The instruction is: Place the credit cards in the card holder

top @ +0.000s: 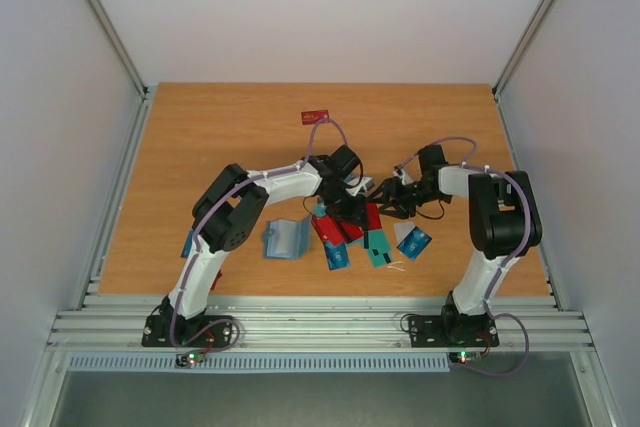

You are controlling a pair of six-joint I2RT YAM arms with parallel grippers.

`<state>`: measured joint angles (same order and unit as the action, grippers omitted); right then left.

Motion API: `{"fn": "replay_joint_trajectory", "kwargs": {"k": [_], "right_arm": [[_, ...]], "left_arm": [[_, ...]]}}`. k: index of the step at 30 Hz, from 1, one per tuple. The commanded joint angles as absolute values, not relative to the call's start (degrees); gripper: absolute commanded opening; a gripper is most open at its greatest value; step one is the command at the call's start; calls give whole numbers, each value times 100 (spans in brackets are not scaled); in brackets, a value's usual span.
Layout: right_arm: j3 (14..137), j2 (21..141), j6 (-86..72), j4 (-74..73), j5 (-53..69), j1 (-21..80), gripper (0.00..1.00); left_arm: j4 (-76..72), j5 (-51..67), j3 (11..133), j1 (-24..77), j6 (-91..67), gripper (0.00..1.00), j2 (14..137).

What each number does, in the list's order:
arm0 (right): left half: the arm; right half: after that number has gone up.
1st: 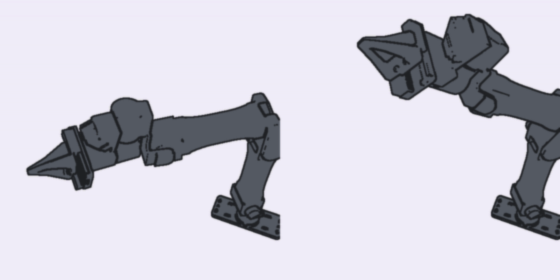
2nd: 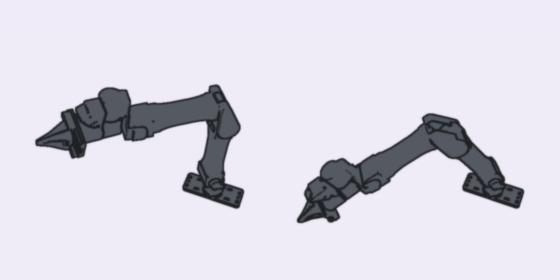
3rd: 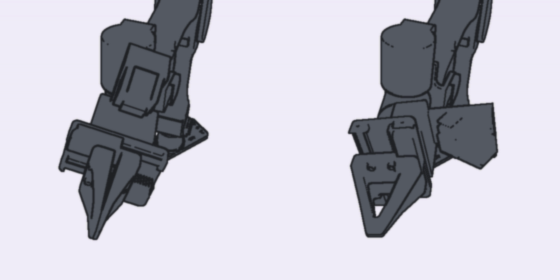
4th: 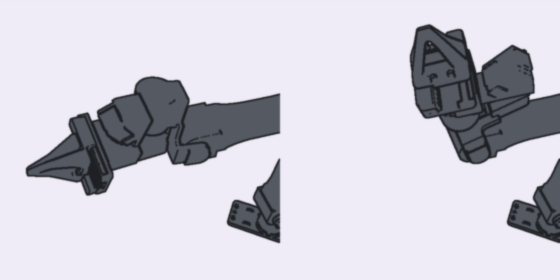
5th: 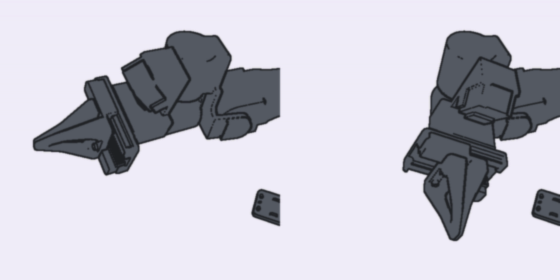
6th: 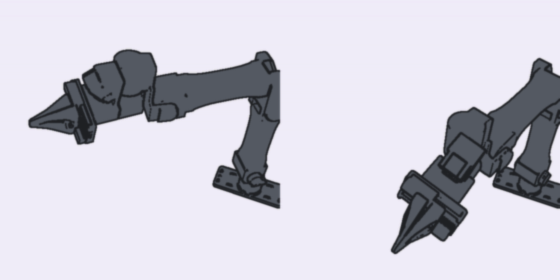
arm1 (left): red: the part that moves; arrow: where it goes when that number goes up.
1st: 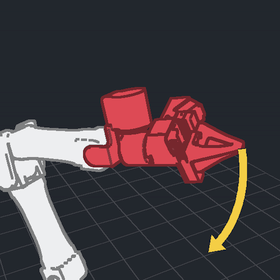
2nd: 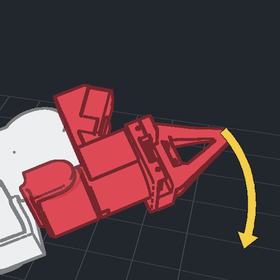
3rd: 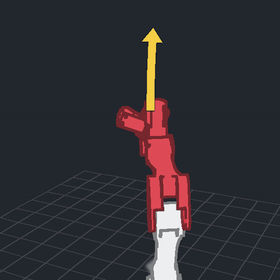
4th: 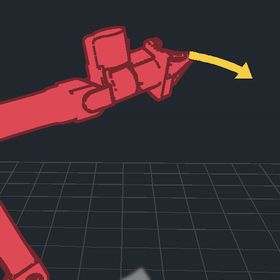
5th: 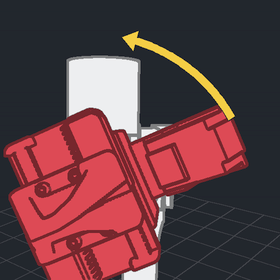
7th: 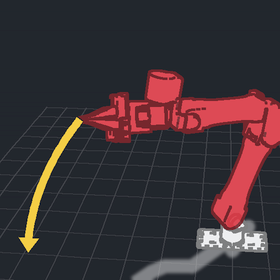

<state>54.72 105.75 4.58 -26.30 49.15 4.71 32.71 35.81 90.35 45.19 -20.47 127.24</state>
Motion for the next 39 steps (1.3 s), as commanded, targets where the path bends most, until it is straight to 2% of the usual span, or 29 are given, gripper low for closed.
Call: {"fn": "replay_joint_trajectory", "kwargs": {"k": [1, 17, 23, 28, 39], "right_arm": [[4960, 10592, 692, -2431, 5021, 550, 55], [4665, 9987, 487, -2257, 5547, 553, 41], [4528, 9760, 342, -2139, 5674, 648, 39], [4506, 9747, 326, -2197, 5673, 778, 38], [4397, 9795, 259, -2155, 5680, 872, 27]], "left_arm": [[3434, 3049, 8686, 4553, -1899, 22, 13254], [3251, 3129, 8666, 4496, -1768, 22, 13310], [3197, 3180, 8621, 4467, -1733, 22, 13299], [3133, 3234, 8587, 4458, -1715, 22, 13256], [2803, 3428, 8324, 4404, -1711, 22, 13090]]}}
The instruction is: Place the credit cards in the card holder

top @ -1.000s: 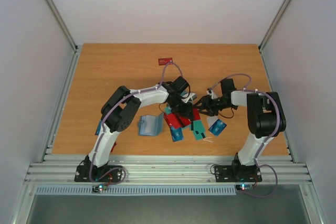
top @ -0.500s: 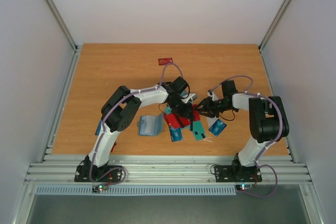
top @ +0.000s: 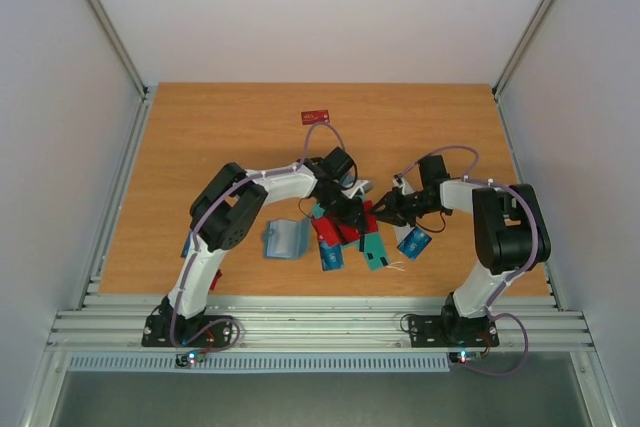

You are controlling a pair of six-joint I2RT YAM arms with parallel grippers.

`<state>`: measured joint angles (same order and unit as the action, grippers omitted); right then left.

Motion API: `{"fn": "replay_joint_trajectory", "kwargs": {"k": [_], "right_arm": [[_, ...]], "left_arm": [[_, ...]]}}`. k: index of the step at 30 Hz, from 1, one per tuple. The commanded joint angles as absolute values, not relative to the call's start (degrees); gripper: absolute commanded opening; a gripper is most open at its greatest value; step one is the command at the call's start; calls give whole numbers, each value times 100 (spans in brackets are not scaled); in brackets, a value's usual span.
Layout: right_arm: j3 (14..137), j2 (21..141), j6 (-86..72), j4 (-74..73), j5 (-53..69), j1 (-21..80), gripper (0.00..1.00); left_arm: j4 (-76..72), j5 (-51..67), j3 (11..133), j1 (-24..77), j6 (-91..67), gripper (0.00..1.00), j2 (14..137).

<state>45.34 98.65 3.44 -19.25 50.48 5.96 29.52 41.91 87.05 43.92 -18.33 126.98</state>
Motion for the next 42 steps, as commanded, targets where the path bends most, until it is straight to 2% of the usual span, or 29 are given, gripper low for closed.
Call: {"fn": "replay_joint_trajectory", "kwargs": {"k": [1, 8, 18, 25, 34, 39, 42], "right_arm": [[4395, 9806, 251, -2146, 5692, 889, 27], [4394, 9873, 236, -2069, 5809, 1067, 21], [4386, 10042, 225, -2030, 5808, 1134, 1], [4370, 10136, 218, -2012, 5732, 1134, 1], [4348, 9947, 85, -1926, 5622, 1134, 1], [4289, 9545, 9, -2040, 5443, 1134, 4], [4225, 9249, -281, -2117, 5279, 1134, 9]], "left_arm": [[2765, 3471, 8306, 4397, -1726, 22, 13093], [2602, 3775, 8238, 4377, -1648, 22, 13070], [2627, 4052, 8159, 4257, -1367, 22, 12915], [2834, 4168, 8018, 4209, -1852, 24, 11911], [3944, 2948, 7836, 4062, -1847, 30, 10832], [4346, 2368, 7787, 3914, -1475, 38, 10809], [4435, 2232, 7865, 3916, -1318, 41, 10922]]}}
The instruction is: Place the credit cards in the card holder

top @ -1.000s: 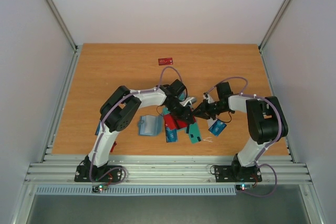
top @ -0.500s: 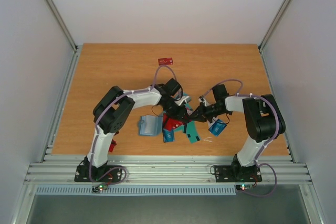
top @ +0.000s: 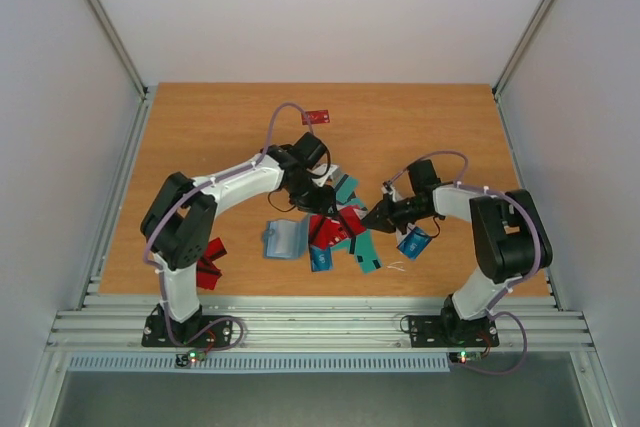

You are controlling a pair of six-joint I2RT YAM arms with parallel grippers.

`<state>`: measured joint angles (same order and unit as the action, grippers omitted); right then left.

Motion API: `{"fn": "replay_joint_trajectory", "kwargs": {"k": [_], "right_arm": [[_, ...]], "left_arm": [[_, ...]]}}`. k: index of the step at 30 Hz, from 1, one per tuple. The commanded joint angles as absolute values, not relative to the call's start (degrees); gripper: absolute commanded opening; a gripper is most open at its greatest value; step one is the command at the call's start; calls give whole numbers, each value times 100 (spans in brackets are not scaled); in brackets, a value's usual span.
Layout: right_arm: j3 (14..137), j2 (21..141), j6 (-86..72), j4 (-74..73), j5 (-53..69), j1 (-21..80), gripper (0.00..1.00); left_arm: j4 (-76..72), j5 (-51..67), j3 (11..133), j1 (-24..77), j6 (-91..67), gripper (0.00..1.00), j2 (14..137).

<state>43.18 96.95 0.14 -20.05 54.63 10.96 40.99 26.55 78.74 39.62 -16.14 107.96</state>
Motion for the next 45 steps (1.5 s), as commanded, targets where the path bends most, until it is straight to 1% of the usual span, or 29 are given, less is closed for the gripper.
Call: {"fn": "replay_joint_trajectory", "kwargs": {"k": [1, 3, 5, 7, 10, 15, 17, 24, 30, 40, 45], "right_arm": [[4199, 9154, -327, -2117, 5240, 1134, 14], [4241, 9037, -387, -2183, 5154, 1134, 23], [4354, 9022, -358, -2308, 5021, 1134, 35], [4487, 9149, -323, -2437, 4906, 1134, 40], [4547, 9261, -338, -2525, 4782, 1134, 46], [4502, 9284, -185, -2787, 4597, 1134, 49], [4508, 9314, -158, -2844, 4572, 1134, 49], [4430, 9334, -143, -2873, 4618, 1134, 51], [4465, 9407, -90, -2929, 4686, 1134, 55], [4514, 9739, -126, -2623, 4896, 1134, 58], [4596, 9869, -233, -2460, 5003, 1134, 59]], "left_arm": [[4430, 2262, 7906, 3916, -1327, 42, 10937], [4335, 2403, 7964, 3913, -1416, 43, 10984], [4204, 2499, 8048, 3916, -1627, 43, 11070], [4127, 2493, 8152, 3912, -1812, 43, 11217], [4118, 2560, 8348, 3920, -1894, 39, 11470], [3990, 2779, 8569, 3954, -1898, 30, 11741], [3992, 2790, 8664, 3987, -1890, 28, 11849], [3891, 2838, 8849, 4066, -1972, 27, 12126], [3943, 2520, 8881, 4093, -1993, 25, 12415], [3675, 2418, 8205, 4098, -1986, 24, 12455], [3436, 2643, 7905, 4097, -2016, 24, 12434]]}}
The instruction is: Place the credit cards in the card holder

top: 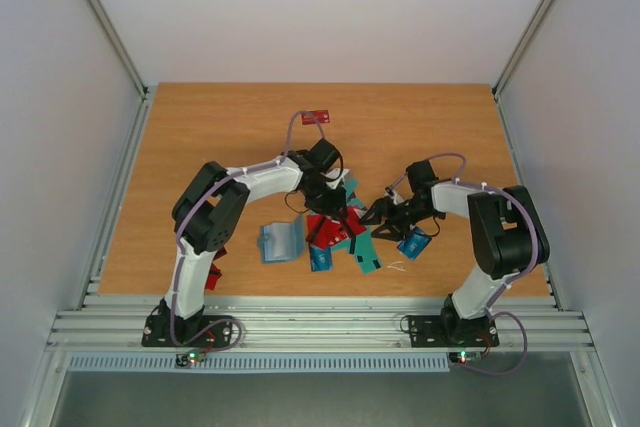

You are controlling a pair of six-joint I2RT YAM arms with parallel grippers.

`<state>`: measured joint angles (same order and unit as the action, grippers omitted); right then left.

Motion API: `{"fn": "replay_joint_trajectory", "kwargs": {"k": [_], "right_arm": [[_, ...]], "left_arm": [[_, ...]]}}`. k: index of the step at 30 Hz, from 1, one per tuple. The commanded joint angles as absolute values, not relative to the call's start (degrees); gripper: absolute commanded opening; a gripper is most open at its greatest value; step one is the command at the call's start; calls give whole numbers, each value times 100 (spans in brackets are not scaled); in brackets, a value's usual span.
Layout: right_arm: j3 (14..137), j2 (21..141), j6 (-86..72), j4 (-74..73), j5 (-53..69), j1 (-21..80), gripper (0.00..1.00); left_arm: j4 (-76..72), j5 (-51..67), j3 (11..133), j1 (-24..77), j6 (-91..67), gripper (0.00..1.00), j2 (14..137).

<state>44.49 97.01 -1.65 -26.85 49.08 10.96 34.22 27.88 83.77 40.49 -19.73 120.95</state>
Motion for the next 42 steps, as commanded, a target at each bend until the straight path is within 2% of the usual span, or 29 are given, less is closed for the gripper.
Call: {"fn": "replay_joint_trajectory", "kwargs": {"k": [1, 13, 22, 28, 42], "right_arm": [[4605, 9913, -257, -2426, 5047, 1134, 59], [4785, 10154, -319, -2200, 5286, 1134, 59], [4933, 9966, -97, -2730, 4990, 1134, 58], [5089, 9929, -95, -2781, 4957, 1134, 57], [5289, 10485, 233, -2710, 4836, 1179, 57]], "left_arm": [[3357, 2718, 7867, 4097, -2024, 24, 12436], [3049, 3349, 7768, 4096, -1989, 24, 12411], [4013, 3210, 8580, 4100, -1946, 27, 11753], [4182, 3003, 8309, 4100, -1881, 31, 11542], [3700, 3255, 8205, 4138, -2004, 33, 12253]]}}
